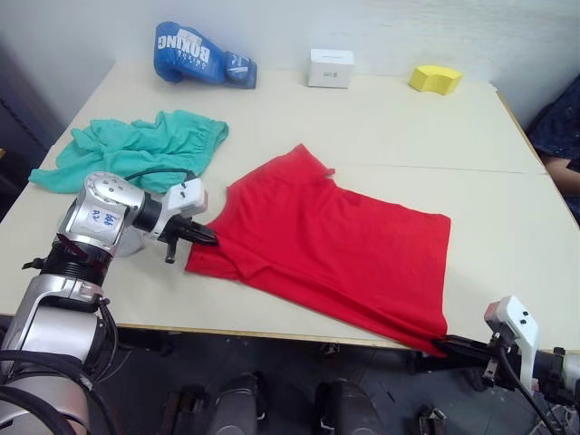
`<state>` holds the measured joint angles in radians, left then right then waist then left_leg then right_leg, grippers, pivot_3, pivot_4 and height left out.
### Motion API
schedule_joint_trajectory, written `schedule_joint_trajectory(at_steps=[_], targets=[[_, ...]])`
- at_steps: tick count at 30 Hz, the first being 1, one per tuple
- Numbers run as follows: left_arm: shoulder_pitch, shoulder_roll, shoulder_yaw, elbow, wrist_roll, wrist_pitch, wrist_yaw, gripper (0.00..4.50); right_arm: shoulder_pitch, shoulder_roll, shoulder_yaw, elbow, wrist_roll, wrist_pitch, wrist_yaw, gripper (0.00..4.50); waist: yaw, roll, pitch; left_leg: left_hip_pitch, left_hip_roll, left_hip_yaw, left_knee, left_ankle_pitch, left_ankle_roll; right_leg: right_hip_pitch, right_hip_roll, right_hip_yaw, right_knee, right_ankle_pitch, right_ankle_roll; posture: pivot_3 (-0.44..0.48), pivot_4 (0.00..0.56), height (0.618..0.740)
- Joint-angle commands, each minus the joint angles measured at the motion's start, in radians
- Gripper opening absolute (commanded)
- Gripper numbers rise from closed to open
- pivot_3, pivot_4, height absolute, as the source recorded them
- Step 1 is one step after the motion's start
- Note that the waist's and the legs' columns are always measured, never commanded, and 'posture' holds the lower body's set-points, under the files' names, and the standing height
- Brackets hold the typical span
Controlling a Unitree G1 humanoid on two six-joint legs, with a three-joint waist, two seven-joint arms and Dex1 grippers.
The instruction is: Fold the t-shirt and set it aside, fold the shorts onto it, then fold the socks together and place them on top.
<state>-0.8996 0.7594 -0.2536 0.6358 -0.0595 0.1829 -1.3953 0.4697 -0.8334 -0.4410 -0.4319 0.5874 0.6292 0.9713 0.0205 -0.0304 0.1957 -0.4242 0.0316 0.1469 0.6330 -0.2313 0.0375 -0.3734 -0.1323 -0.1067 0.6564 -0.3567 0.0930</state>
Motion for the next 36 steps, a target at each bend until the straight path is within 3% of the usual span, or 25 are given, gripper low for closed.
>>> schedule_joint_trajectory(at_steps=[1, 6, 10, 14, 16, 20, 25, 30, 34, 36], targets=[[-0.031, -0.017, 0.032, 0.013, 0.004, -0.031, 0.023, 0.02, -0.005, 0.03, -0.029, -0.013, -0.014, -0.045, -0.029, 0.0, 0.0, 0.0, 0.0, 0.0, 0.0, 0.0, 0.0, 0.0, 0.0, 0.0, 0.0, 0.0, 0.0, 0.0, 0.0, 0.0, 0.15, 0.74], [-0.024, -0.046, 0.096, 0.022, -0.017, -0.024, 0.114, 1.23, -0.019, 0.097, -0.067, -0.029, 0.016, -0.051, -0.091, 0.0, -0.002, 0.0, 0.0, 0.0, 0.0, 0.0, 0.0, 0.0, 0.0, 0.0, 0.0, 0.0, 0.0, 0.0, 0.0, 0.0, 0.15, 0.74], [0.061, -0.078, 0.203, -0.106, -0.068, 0.054, 0.262, 2.53, -0.01, 0.157, -0.127, -0.059, 0.021, -0.087, -0.146, 1.33, -0.004, 0.0, 0.0, 0.0, 0.0, 0.0, 0.0, 0.0, 0.0, 0.0, 0.0, 0.0, 0.001, 0.0, 0.0, 0.0, 0.15, 0.74], [0.187, -0.126, 0.362, -0.246, -0.099, 0.08, 0.522, 3.81, -0.028, 0.226, -0.215, -0.052, -0.047, -0.241, -0.215, 2.7, -0.013, 0.0, 0.0, 0.001, 0.0, -0.001, 0.0, 0.0, 0.0, 0.0, -0.001, 0.0, 0.003, 0.0, 0.001, 0.0, 0.15, 0.74], [0.265, -0.148, 0.444, -0.338, -0.182, 0.107, 0.538, 4.44, -0.013, 0.234, -0.238, -0.065, -0.04, -0.256, -0.212, 3.41, -0.021, 0.0, 0.0, 0.001, 0.0, -0.001, -0.001, 0.001, -0.001, 0.0, 0.0, 0.0, 0.002, 0.0, 0.001, 0.0, 0.15, 0.74], [0.414, -0.105, 0.496, -0.492, -0.302, 0.142, 0.417, 4.44, 0.054, 0.213, -0.248, -0.14, 0.045, -0.233, -0.131, 3.41, -0.026, 0.0, 0.0, 0.002, 0.0, -0.001, -0.002, 0.001, -0.002, 0.0, 0.0, 0.0, 0.002, 0.0, 0.0, 0.0, 0.15, 0.74], [0.582, 0.013, 0.389, -0.67, -0.323, 0.094, 0.184, 2.83, 0.063, 0.181, -0.053, -0.263, -0.038, -0.295, -0.083, 1.66, -0.027, 0.0, -0.002, 0.004, 0.001, 0.0, -0.004, 0.001, -0.004, 0.001, 0.001, 0.001, 0.002, 0.0, 0.0, 0.0, 0.15, 0.74], [0.613, -0.042, 0.285, -0.712, -0.27, 0.043, 0.211, 1.23, -0.042, 0.196, 0.217, -0.184, -0.276, -0.423, -0.146, 0.0, -0.013, 0.001, -0.003, 0.003, -0.001, -0.001, -0.003, -0.001, -0.008, 0.002, -0.002, 0.002, 0.0, 0.0, 0.0, 0.0, 0.15, 0.74], [0.566, -0.086, 0.225, -0.645, -0.203, 0.01, 0.272, 0.01, -0.142, 0.225, 0.34, -0.069, -0.371, -0.473, -0.189, 0.0, -0.017, 0.001, -0.003, 0.003, -0.001, -0.001, -0.004, 0.001, -0.004, 0.001, -0.001, 0.001, -0.001, 0.0, 0.0, 0.0, 0.15, 0.74], [0.548, -0.099, 0.202, -0.612, -0.177, -0.005, 0.283, 0.01, -0.178, 0.241, 0.37, -0.03, -0.397, -0.49, -0.208, 0.0, -0.021, 0.001, -0.003, 0.003, 0.0, -0.001, -0.003, 0.002, -0.003, 0.001, 0.0, 0.001, 0.0, 0.0, 0.0, 0.0, 0.15, 0.74]])
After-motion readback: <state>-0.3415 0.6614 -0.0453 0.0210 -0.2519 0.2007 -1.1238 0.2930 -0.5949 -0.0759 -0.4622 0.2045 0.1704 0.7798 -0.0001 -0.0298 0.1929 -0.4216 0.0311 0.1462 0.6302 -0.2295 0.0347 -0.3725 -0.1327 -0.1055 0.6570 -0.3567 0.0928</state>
